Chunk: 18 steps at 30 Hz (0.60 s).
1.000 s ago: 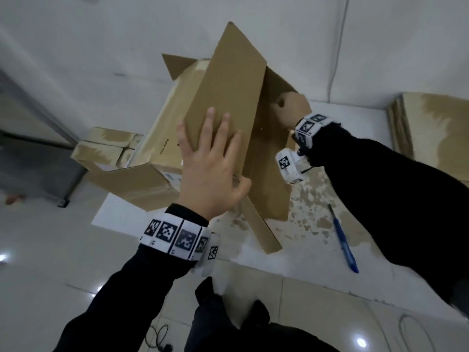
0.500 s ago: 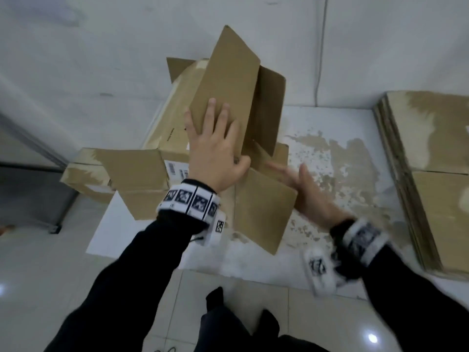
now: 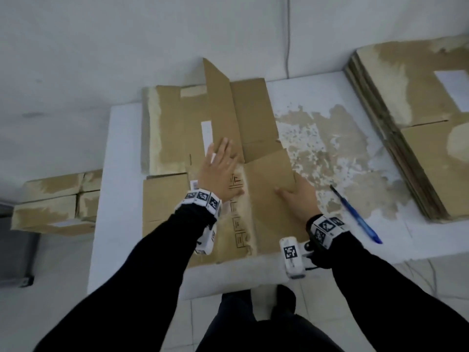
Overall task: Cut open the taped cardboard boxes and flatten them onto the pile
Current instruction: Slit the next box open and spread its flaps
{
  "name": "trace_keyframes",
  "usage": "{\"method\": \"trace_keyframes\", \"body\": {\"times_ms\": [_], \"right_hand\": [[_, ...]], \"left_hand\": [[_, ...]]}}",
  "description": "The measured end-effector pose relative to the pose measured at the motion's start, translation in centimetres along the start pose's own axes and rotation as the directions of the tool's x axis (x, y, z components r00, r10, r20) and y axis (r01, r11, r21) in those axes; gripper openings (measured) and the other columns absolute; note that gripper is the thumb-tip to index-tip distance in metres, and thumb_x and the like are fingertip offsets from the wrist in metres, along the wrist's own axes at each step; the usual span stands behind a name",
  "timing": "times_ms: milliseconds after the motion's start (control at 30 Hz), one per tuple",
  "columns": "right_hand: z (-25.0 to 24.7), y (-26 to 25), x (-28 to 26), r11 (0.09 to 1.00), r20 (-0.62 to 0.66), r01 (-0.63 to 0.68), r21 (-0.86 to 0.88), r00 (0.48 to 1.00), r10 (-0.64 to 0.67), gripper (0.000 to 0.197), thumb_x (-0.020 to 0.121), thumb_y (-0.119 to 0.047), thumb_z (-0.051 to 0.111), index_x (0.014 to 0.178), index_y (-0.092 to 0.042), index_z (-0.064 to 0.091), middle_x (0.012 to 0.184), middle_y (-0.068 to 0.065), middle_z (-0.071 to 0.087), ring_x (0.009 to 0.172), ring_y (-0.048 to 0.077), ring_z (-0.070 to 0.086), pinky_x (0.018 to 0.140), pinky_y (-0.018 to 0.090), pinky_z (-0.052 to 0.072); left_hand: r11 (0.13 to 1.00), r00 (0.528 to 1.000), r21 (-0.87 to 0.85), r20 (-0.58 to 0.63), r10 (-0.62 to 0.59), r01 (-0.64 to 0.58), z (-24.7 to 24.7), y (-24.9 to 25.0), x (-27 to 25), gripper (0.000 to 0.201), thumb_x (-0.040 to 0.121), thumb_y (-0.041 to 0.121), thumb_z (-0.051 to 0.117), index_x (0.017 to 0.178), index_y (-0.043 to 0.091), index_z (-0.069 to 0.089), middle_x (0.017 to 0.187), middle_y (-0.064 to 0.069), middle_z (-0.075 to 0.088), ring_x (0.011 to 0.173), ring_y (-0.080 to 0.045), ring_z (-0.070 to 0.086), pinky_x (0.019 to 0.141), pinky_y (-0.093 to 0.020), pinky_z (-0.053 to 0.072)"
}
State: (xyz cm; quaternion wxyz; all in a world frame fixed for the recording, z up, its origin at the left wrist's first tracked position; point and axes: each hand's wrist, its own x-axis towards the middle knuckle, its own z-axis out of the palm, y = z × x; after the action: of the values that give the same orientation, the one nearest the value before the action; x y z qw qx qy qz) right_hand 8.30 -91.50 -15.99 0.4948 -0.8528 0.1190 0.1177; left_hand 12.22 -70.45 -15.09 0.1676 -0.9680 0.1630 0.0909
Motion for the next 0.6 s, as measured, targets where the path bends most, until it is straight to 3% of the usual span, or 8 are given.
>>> {"method": "trace_keyframes", "body": {"times_ms": [67,133,167,233,300,400,500,600], "right_hand": [[1.1,0.9,1.0,0.972,-0.061,-0.064,-0.228,0.997,0.051,0.062,0.084,-0.020,0.068,0.136,-0.002,0.040,0.133,0.019,0.050,0.121,0.032,0.048,0.097,0.034,0.038],[2.5,1.8,0.9,0.863,-0.111,-0.066,-0.501,0.994,0.012,0.072,0.087,-0.023,0.060,0.146,-0.003,0.023,0.147,0.019,0.032,0.135,0.033,0.030,0.110,0.041,0.024],[3.7,1.9,0.4,0.802,-0.049,-0.008,-0.598,0.998,-0.026,0.073,0.091,-0.030,0.051,0.149,-0.007,0.013,0.155,0.016,0.018,0.142,0.032,0.017,0.114,0.044,0.015],[7.1,1.9,-0.9,0.694,0.211,0.231,-0.682,0.971,-0.115,0.070,0.093,-0.050,0.022,0.152,-0.021,0.000,0.159,0.005,-0.006,0.146,0.025,-0.008,0.115,0.051,-0.003],[9.5,2.0,-2.0,0.623,0.360,0.374,-0.687,0.920,-0.155,0.064,0.091,-0.057,0.005,0.150,-0.035,-0.004,0.158,-0.003,-0.015,0.144,0.018,-0.021,0.108,0.054,-0.017],[8.8,2.6,-1.7,0.701,0.209,0.221,-0.678,0.972,-0.105,0.054,0.099,-0.050,0.017,0.148,-0.043,-0.005,0.157,-0.007,-0.016,0.144,0.018,-0.021,0.108,0.052,-0.020],[6.1,3.2,-1.2,0.772,0.001,0.004,-0.635,1.000,-0.004,0.055,0.099,-0.047,0.024,0.150,-0.036,0.008,0.160,-0.005,-0.002,0.147,0.022,-0.006,0.116,0.052,-0.006],[5.7,0.9,0.7,0.774,-0.083,-0.039,-0.632,0.996,-0.018,0.056,0.096,-0.033,0.042,0.148,-0.018,0.027,0.158,0.008,0.014,0.146,0.027,0.007,0.117,0.052,0.003]], "left_hand": [[0.987,0.999,-0.156,-0.039,0.022,-0.028,1.9,1.4,-0.7,0.084,0.090,0.061,0.040,0.153,0.018,0.004,0.156,-0.015,-0.021,0.142,-0.028,-0.027,0.110,-0.050,-0.021],[0.945,0.998,-0.322,-0.062,0.033,-0.051,4.2,2.8,-2.3,0.072,0.094,0.046,0.033,0.154,0.019,0.003,0.157,-0.013,-0.021,0.142,-0.027,-0.025,0.117,-0.050,-0.009],[0.912,0.998,-0.406,-0.046,0.034,-0.050,5.3,3.1,-3.1,0.070,0.093,0.047,0.025,0.153,0.022,-0.001,0.157,-0.011,-0.021,0.143,-0.025,-0.025,0.119,-0.049,-0.005],[0.858,0.997,-0.514,0.060,0.048,-0.010,7.2,2.6,-4.9,0.073,0.091,0.061,0.013,0.150,0.028,-0.013,0.156,-0.006,-0.026,0.142,-0.021,-0.028,0.119,-0.045,-0.007],[0.856,0.990,-0.516,0.135,0.046,0.030,8.6,0.7,-6.6,0.077,0.086,0.072,0.006,0.147,0.033,-0.021,0.154,0.000,-0.031,0.140,-0.017,-0.033,0.118,-0.043,-0.013],[0.800,0.976,-0.572,0.202,-0.075,0.180,10.5,-3.6,-8.9,0.086,0.079,0.080,0.001,0.147,0.033,-0.023,0.152,0.000,-0.036,0.139,-0.015,-0.035,0.116,-0.039,-0.015],[0.730,0.978,-0.656,0.192,-0.083,0.191,11.2,-6.7,-10.7,0.093,0.075,0.083,-0.004,0.151,0.029,-0.013,0.155,0.006,-0.028,0.142,-0.011,-0.028,0.117,-0.036,-0.011],[0.640,0.976,-0.738,0.126,-0.178,0.212,9.4,-8.1,-9.4,0.081,0.085,0.070,0.015,0.150,0.022,0.027,0.159,-0.002,0.017,0.146,-0.019,0.011,0.117,-0.040,0.012]]}}
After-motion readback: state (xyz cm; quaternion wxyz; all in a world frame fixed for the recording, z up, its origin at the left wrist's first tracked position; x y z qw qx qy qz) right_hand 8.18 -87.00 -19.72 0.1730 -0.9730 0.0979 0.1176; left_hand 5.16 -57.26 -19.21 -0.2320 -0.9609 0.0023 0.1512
